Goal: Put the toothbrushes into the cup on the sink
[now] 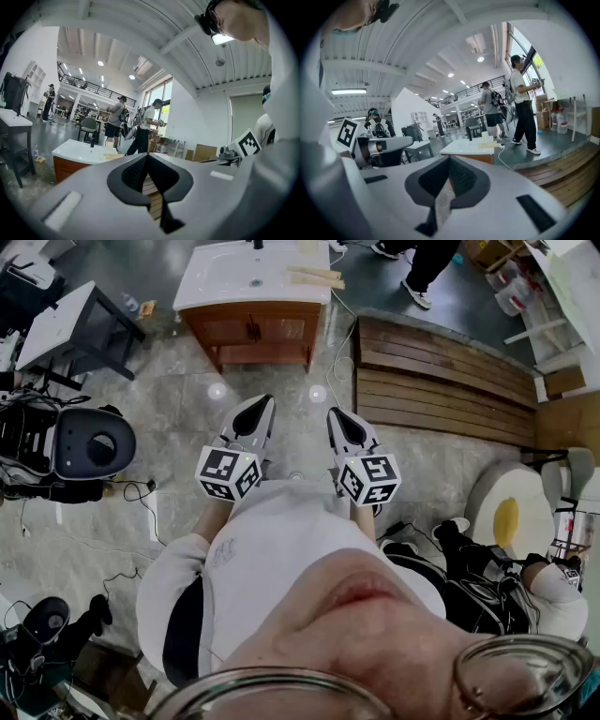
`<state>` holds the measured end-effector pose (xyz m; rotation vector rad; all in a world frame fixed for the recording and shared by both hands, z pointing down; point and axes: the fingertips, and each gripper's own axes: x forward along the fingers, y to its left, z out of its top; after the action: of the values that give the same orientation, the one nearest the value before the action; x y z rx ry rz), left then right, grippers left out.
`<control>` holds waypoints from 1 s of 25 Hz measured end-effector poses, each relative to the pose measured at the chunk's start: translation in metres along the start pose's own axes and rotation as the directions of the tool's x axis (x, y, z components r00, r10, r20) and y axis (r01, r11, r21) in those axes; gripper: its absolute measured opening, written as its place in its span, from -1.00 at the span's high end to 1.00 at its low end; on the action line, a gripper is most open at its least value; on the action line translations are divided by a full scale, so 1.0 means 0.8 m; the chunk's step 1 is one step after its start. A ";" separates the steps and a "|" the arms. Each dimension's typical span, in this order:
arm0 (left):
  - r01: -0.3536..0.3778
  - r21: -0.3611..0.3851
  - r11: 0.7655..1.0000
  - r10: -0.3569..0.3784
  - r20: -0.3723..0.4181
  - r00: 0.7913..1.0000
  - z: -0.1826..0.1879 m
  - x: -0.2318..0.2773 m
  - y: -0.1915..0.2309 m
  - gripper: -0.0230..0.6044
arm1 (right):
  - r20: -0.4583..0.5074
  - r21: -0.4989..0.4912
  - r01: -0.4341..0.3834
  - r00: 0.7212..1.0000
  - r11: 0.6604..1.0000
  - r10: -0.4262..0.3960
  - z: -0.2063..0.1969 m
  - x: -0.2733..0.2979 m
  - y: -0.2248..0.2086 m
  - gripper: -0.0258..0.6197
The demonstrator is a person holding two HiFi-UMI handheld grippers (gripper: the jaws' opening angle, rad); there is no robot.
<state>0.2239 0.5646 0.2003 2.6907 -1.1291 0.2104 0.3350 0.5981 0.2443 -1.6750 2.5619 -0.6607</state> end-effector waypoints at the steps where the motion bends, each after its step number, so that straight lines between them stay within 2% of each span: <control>1: 0.002 0.007 1.000 -0.002 0.002 1.000 0.001 -0.001 0.000 0.92 | 0.004 -0.005 -0.004 1.000 1.000 0.004 0.001 0.001 0.004 0.89; 10: 0.022 0.035 0.999 -0.022 0.001 1.000 0.004 0.002 -0.001 0.92 | 0.015 -0.025 0.001 1.000 1.000 -0.001 0.005 0.007 0.011 0.89; 17: 0.006 0.049 0.999 -0.006 0.003 1.000 0.011 0.000 0.000 0.92 | 0.027 -0.032 -0.003 1.000 0.999 0.004 0.014 0.008 0.009 0.89; 19: -0.003 0.043 0.999 0.003 0.003 1.000 0.013 -0.037 0.044 0.92 | 0.017 -0.035 -0.008 1.000 0.999 0.009 0.008 0.036 0.057 0.89; 21: -0.009 0.025 1.000 0.009 0.013 1.000 0.016 -0.106 0.123 0.92 | 0.000 -0.052 -0.012 1.000 0.999 0.012 -0.005 0.084 0.144 0.89; 23: -0.008 0.027 1.000 0.007 0.050 0.999 0.022 -0.163 0.197 0.92 | 0.011 -0.101 -0.008 1.000 0.995 0.010 -0.010 0.133 0.221 0.89; 25: -0.011 0.044 0.999 0.007 0.096 0.995 0.021 -0.197 0.240 0.92 | 0.036 -0.164 0.005 0.999 0.986 0.001 -0.015 0.163 0.266 0.89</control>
<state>-0.0225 0.5371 0.1775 2.7619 -1.1765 0.1102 0.0907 0.5597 0.2094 -1.7169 2.6557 -0.4250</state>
